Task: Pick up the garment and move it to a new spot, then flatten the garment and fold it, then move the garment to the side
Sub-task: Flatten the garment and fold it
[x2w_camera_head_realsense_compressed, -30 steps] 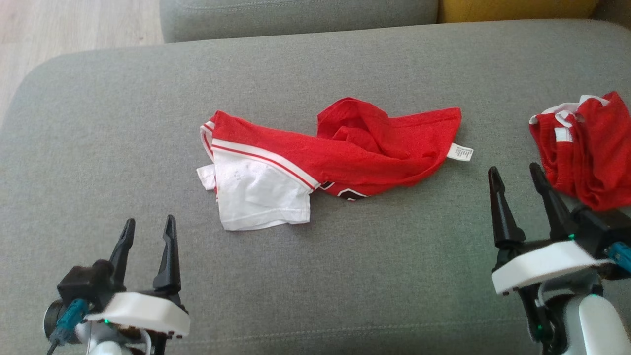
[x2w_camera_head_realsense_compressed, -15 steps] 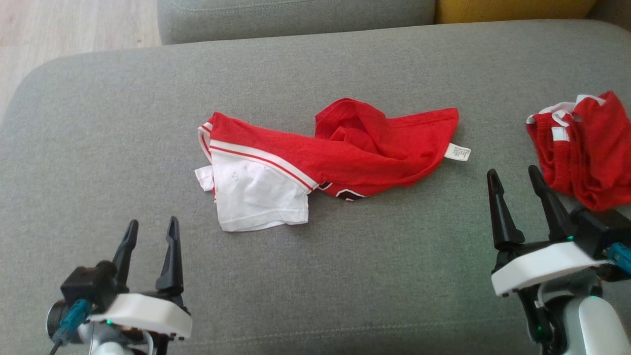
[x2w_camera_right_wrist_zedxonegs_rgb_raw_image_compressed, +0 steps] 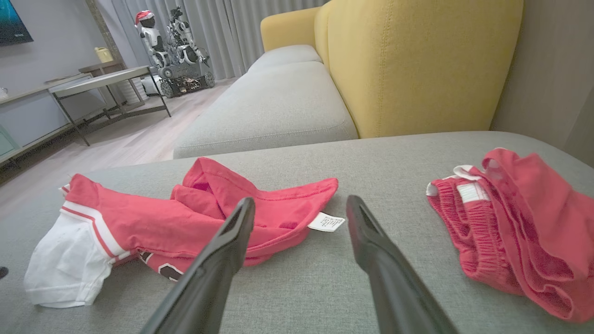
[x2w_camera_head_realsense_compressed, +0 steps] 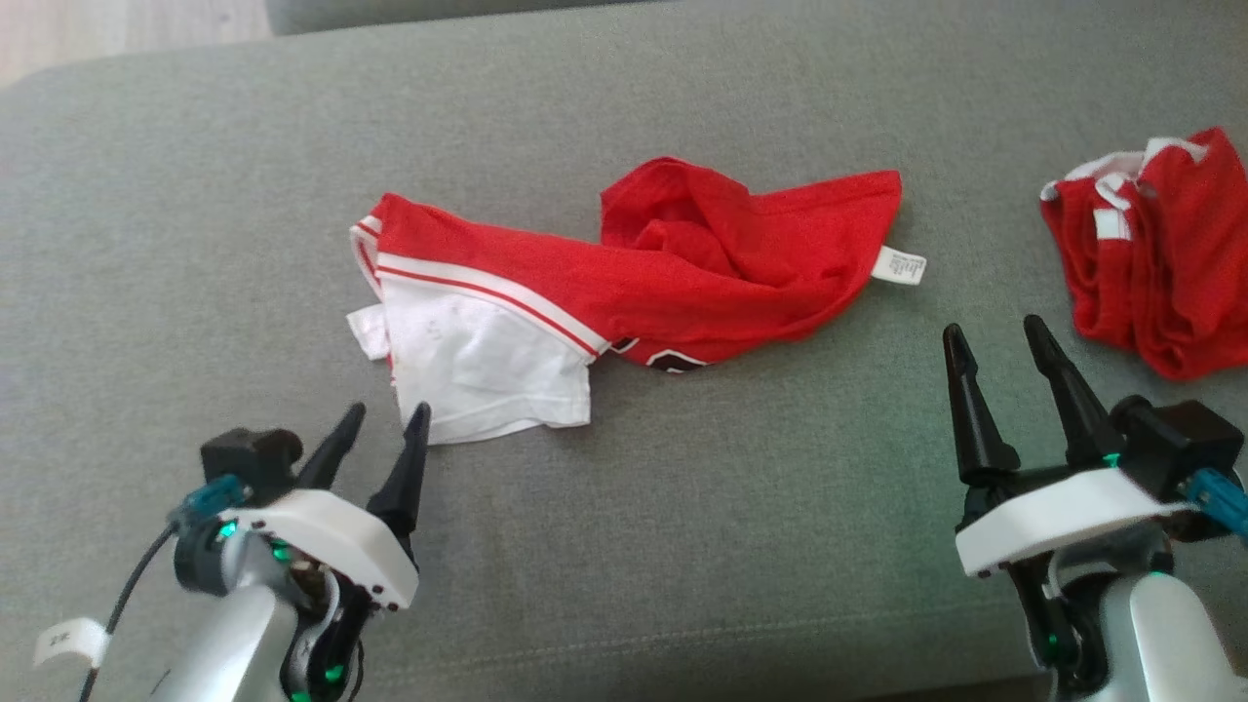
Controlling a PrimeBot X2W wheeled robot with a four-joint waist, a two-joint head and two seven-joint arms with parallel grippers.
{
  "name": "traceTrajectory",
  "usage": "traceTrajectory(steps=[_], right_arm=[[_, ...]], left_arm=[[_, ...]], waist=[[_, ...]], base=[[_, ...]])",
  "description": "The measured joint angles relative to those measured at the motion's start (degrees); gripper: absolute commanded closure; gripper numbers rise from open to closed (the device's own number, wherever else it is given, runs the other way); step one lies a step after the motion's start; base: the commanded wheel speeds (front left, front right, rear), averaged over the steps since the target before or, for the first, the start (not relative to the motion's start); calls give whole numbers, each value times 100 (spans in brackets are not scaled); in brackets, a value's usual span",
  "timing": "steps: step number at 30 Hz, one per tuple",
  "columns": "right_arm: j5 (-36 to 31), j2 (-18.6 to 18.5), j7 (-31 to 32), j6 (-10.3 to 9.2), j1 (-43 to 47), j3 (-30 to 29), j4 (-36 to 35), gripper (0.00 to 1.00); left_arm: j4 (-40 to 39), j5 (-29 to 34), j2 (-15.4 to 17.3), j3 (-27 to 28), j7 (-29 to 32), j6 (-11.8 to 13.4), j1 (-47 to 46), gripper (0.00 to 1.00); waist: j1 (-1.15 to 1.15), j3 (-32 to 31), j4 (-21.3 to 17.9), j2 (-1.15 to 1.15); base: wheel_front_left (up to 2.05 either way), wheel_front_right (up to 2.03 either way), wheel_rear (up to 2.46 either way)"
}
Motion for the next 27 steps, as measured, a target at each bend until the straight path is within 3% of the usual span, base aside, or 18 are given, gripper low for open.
traceTrajectory(steps=[9,10,11,12,20,27], right_arm=[[5,0,-62,0,-78,-22,96,0],[5,0,-67,0,-78,-30,98,0],[5,0,-68,0,-78,-38,100,0],[5,0,-67,0,-78,-55,100,0],[11,0,66,0,-399,-436,610,0],[-98,-7,276,0,-1613,-855,1835,0]], left_arm=[[1087,-214,-159,-126,93,-479,-383,0],[1141,-230,-176,-151,90,-522,-409,33],[1187,-244,-189,-175,77,-552,-424,84],[1223,-247,-196,-199,76,-568,-430,100],[1314,-246,-201,-246,-65,-620,-430,100],[1254,-220,-265,-382,-140,-621,-567,100]], waist=[[0,177,-188,0],[0,173,-190,0],[0,168,-191,0],[0,161,-188,0],[0,124,-28,0],[0,278,234,0]], base=[[0,0,0],[0,0,0],[0,0,0],[0,0,0],[0,0,0],[0,0,0]])
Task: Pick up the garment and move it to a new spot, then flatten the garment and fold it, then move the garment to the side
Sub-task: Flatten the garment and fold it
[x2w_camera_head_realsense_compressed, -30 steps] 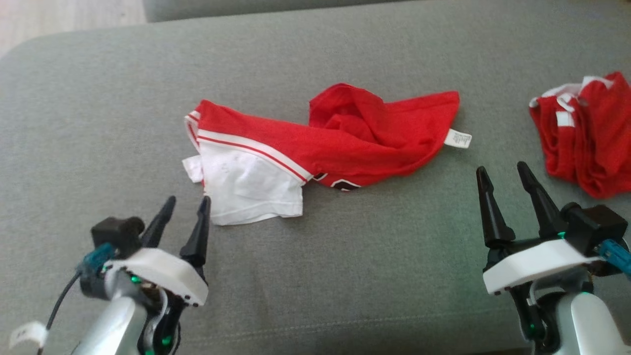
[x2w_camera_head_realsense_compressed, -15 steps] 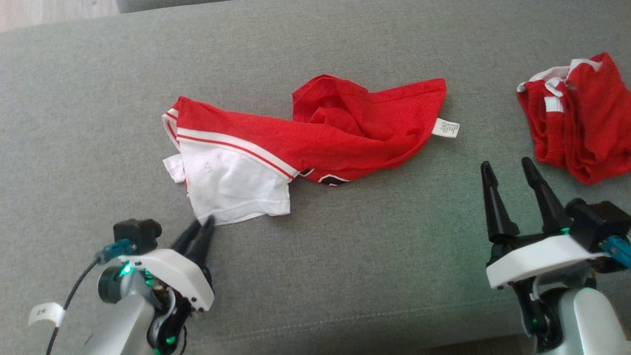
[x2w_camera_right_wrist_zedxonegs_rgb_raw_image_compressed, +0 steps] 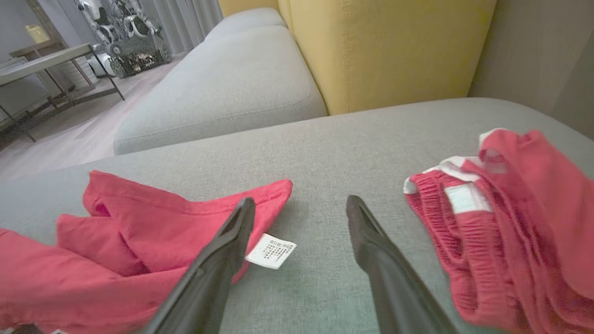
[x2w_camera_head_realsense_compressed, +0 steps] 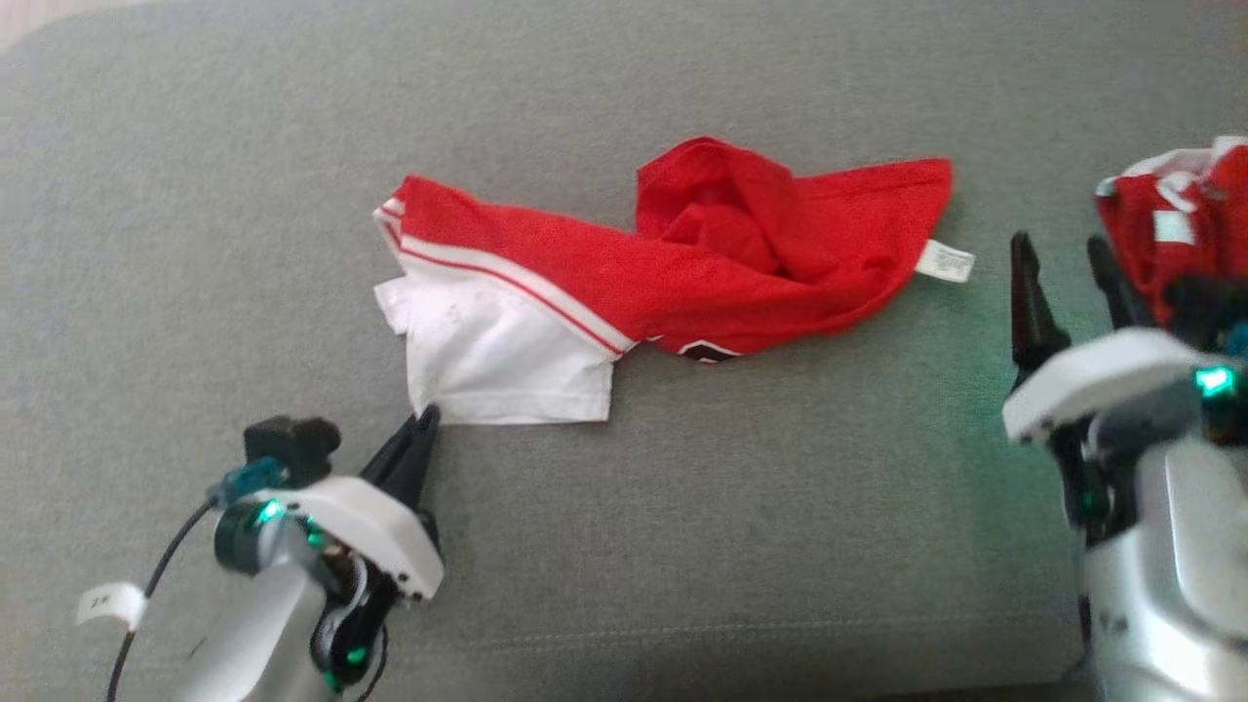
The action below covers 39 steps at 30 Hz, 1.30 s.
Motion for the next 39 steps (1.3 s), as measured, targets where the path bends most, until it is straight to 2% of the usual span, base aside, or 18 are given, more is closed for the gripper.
traceTrajectory(steps=[10,17,18,19,23,27,33,34,39], right_arm=[[-312,-212,153,0,-1723,-260,2388,0],[-366,-316,-181,0,-2306,-357,3477,0],[-363,-335,-243,0,-2395,-360,3583,56],[-348,-344,-307,0,-2470,-359,3677,100],[-219,-345,-633,0,-2547,-193,3878,100],[66,-344,-1102,0,-2539,145,3705,100],[520,-342,-1552,0,-2285,500,2800,100],[705,-339,-1588,0,-1970,525,2332,100],[1170,-311,-1449,0,-1006,392,1000,100]], left_arm=[[24,145,-215,-238,-155,-134,-617,100],[153,183,-277,-338,-336,-202,-815,100],[157,183,-277,-336,-360,-202,-819,100],[157,182,-276,-322,-401,-202,-820,100],[69,180,-240,-189,-530,-193,-817,100],[-353,178,-131,42,-589,-78,-781,100],[-1220,182,58,371,-638,186,-517,100],[-1656,211,146,516,-639,320,-354,100],[-2689,369,290,739,-641,620,-96,100]], waist=[[0,481,405,0],[1,713,568,0],[0,726,571,0],[1,732,570,0],[1,713,524,0],[0,631,463,0],[0,409,399,0],[0,289,365,0],[0,-58,289,0]], base=[[0,0,0],[0,0,0],[0,0,0],[0,0,0],[0,0,0],[0,0,0],[0,0,0],[0,0,0],[0,0,0]])
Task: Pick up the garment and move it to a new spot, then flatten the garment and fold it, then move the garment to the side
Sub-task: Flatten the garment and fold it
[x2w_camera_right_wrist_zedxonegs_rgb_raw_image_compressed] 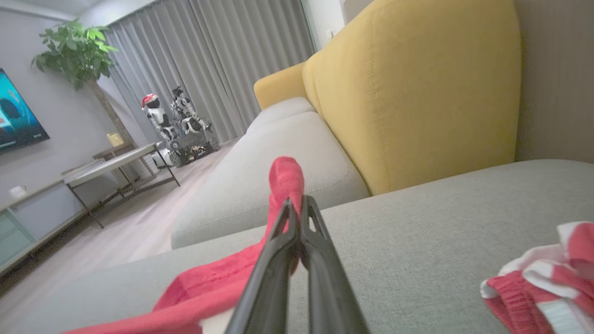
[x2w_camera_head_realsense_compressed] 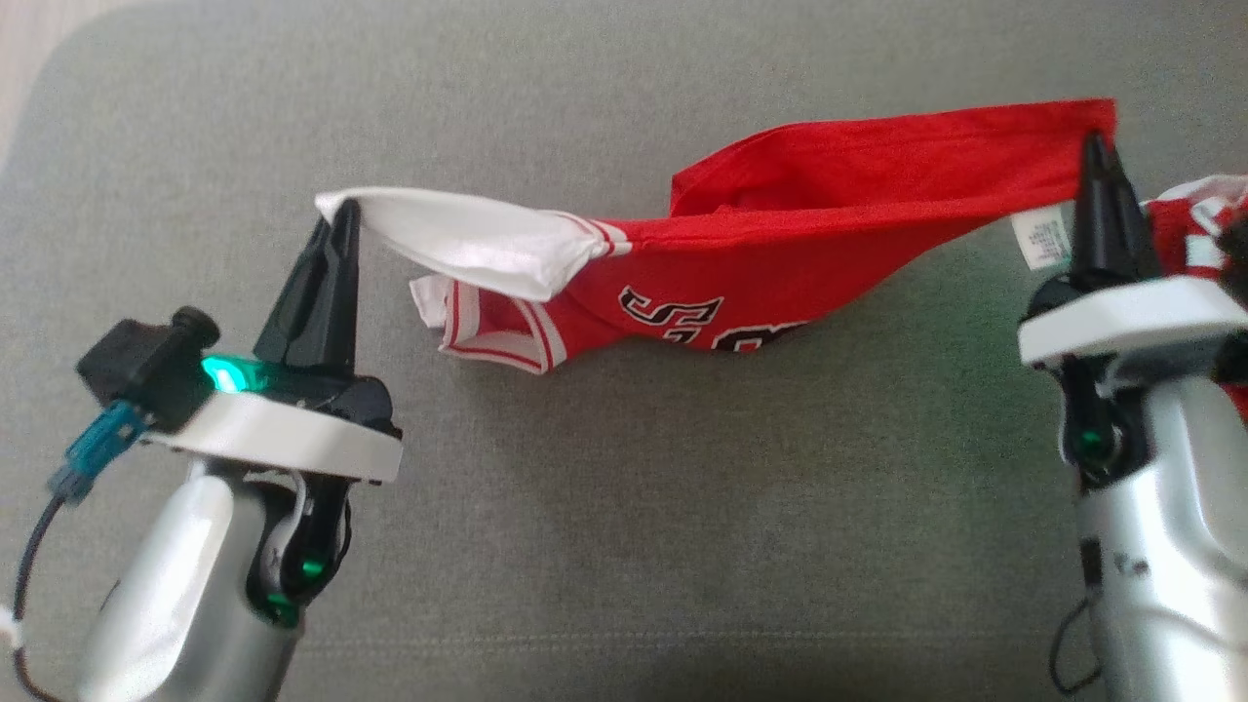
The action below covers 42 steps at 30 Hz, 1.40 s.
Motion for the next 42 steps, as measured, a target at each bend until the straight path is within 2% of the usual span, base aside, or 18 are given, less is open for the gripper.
traceTrajectory(steps=[4,5,12,15,19,26,30,35,36,37,38,42], right_arm=[[223,73,316,0,469,-136,-936,100],[366,154,525,0,771,-252,-1648,100],[606,274,1204,0,1569,-749,-4050,100],[644,294,1426,0,1667,-842,-4682,100],[647,300,1658,0,1669,-893,-5068,100],[649,301,1789,0,1646,-932,-5066,100],[709,302,1796,0,1405,-901,-4791,100],[1003,301,1880,0,328,-805,-3872,100],[1003,301,1880,0,328,-805,-3872,100],[1006,299,1880,0,-238,-733,-3383,100],[1006,299,1880,0,-238,-733,-3383,100],[1093,286,1711,0,-1569,-538,-2221,100]], left_arm=[[-590,116,54,32,-1,164,108,100],[-989,200,94,66,0,300,186,100],[-2423,517,282,261,71,659,251,100],[-2843,608,402,369,194,754,211,100],[-3162,667,474,403,392,811,55,100],[-3018,595,478,375,541,784,-103,100],[-2527,425,472,348,565,536,-614,100],[-1330,236,398,338,591,158,-1787,100],[-1330,236,398,338,591,158,-1787,100],[-761,210,311,324,588,19,-2336,100],[-761,210,311,324,588,19,-2336,100],[455,222,90,244,450,-244,-3549,100]], waist=[[0,-220,-40,0],[0,-363,-66,0],[0,-748,-144,0],[0,-829,-174,0],[0,-895,-202,0],[0,-831,-212,0],[0,-670,-200,0],[0,-364,-197,0],[0,-364,-197,0],[0,-216,-213,0],[0,-216,-213,0],[0,133,-245,0]], base=[[0,0,0],[0,0,0],[0,0,0],[0,0,0],[0,0,0],[0,0,0],[0,0,0],[0,0,0],[0,0,0],[0,0,0],[0,0,0],[0,0,0]])
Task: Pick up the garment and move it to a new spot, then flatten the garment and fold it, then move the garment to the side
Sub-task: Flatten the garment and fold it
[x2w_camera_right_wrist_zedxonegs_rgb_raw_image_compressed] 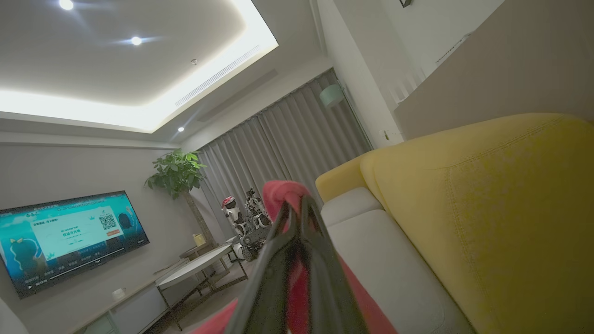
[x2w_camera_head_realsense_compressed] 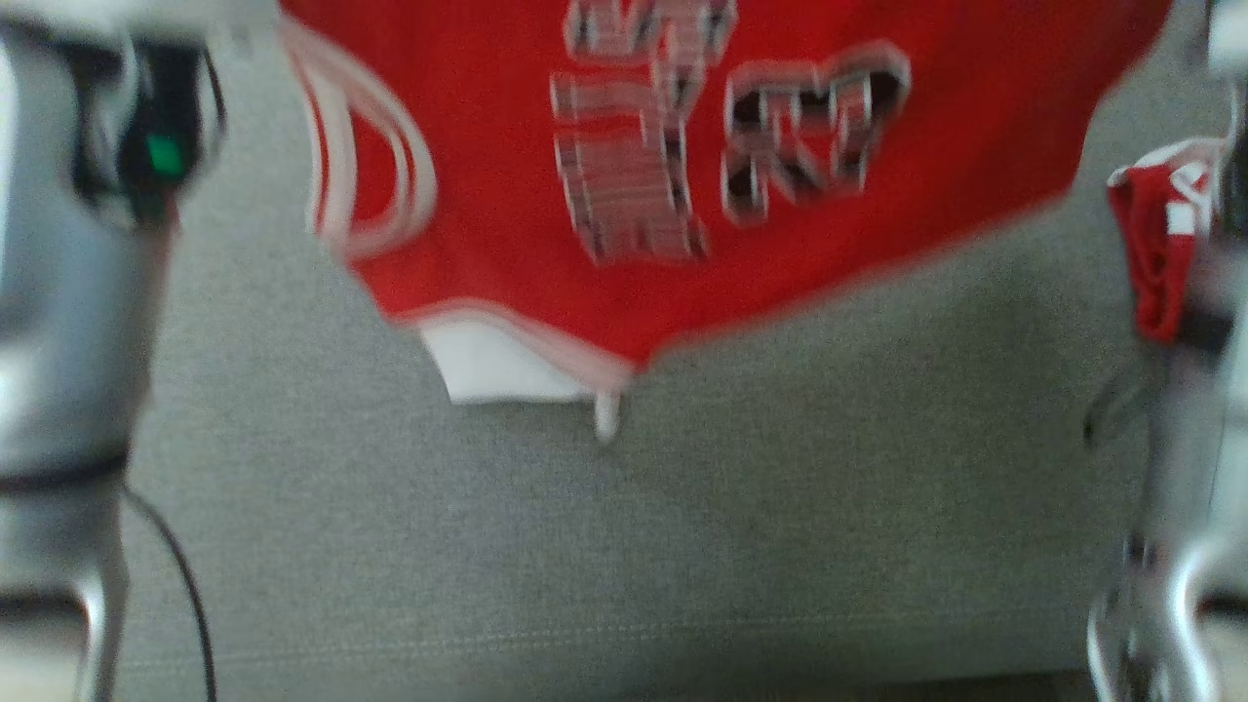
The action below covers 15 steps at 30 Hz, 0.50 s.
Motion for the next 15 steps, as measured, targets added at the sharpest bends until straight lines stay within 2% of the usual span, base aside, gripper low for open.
traceTrajectory(steps=[7,11,15], right_arm=[[266,-58,-985,0,-2363,637,2330,100],[398,-90,-1778,0,-3064,994,3599,100],[583,-114,-2299,0,-3518,1369,4529,100]], left_arm=[[2238,325,-263,-14,-417,-368,-2111,100],[3234,448,-516,55,-488,-427,-2634,100],[3624,603,-671,314,-494,-436,-2816,100]], waist=[[2,548,-115,0],[2,544,-182,0],[-1,483,-172,0]], base=[[0,0,0],[0,0,0],[0,0,0]])
